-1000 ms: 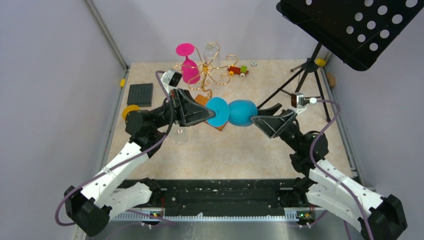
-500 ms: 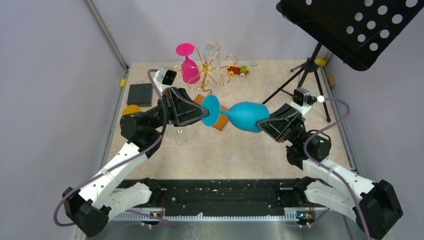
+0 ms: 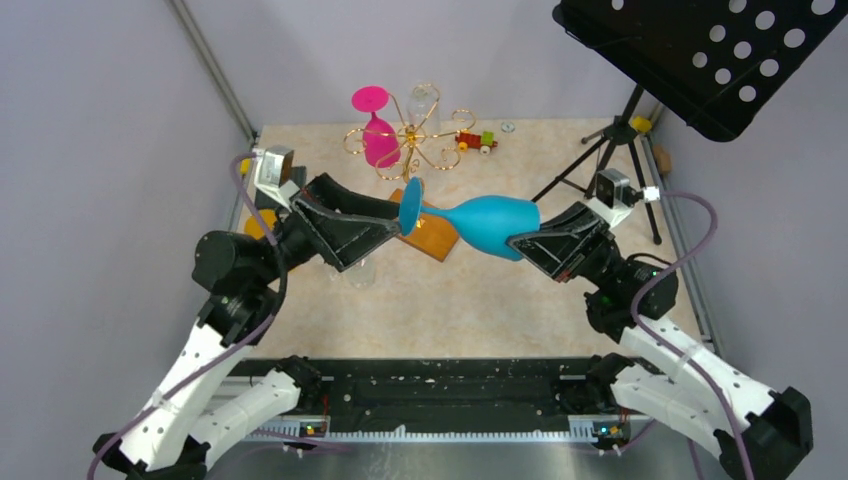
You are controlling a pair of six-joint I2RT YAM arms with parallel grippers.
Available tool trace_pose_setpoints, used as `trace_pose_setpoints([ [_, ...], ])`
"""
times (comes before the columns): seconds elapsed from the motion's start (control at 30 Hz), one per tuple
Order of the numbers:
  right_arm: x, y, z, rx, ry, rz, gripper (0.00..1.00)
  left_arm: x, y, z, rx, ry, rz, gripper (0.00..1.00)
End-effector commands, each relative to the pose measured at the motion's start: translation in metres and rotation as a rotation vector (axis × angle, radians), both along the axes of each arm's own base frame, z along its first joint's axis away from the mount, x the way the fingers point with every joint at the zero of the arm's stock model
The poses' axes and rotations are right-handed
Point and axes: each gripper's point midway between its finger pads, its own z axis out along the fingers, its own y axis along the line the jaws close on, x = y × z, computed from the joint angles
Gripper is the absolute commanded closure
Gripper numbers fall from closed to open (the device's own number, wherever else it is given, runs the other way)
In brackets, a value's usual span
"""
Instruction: Take the wine glass off the wine glass rack
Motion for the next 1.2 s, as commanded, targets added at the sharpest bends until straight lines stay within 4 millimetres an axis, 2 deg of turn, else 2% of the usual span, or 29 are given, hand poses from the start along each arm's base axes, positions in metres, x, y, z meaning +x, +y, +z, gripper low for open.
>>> trace_pose_setpoints([
  [0.0,0.011,0.008,0.006,-0.195,-0.059,-0.177,1.0,0.049,0.026,-0.045,0.351,-0.093,0.418,0.19],
  [0.03,0.02,0.011,-0.006,-0.279,-0.011,-0.21,1.0,0.059,0.038,-0.05,0.417,-0.094,0.508,0.18],
  [0.07,0.024,0.01,-0.01,-0.33,-0.002,-0.252,1.0,0.07,0.051,-0.064,0.506,-0.062,0.594,0.18],
  [0.17,0.037,0.005,-0.026,-0.473,0.044,-0.351,1.0,0.098,0.089,-0.087,0.669,0.013,0.832,0.18],
  [0.3,0.055,0.001,-0.05,-0.63,0.117,-0.435,1.0,0.116,0.122,-0.109,0.801,0.073,1.01,0.18],
  [0.47,0.074,0.009,-0.085,-0.817,0.181,-0.438,1.0,0.12,0.14,-0.121,0.875,0.098,1.094,0.18],
  [0.73,0.087,0.04,-0.118,-1.01,0.176,-0.447,1.0,0.119,0.157,-0.135,0.916,0.129,1.164,0.18],
  [0.87,0.091,0.067,-0.141,-1.156,0.158,-0.463,1.0,0.118,0.164,-0.14,0.937,0.142,1.191,0.18],
  [1.0,0.098,0.095,-0.176,-1.344,0.146,-0.507,1.0,0.117,0.17,-0.142,0.933,0.141,1.219,0.18],
  [1.17,0.098,0.124,-0.22,-1.558,0.091,-0.554,1.0,0.118,0.191,-0.141,0.924,0.171,1.34,0.19],
])
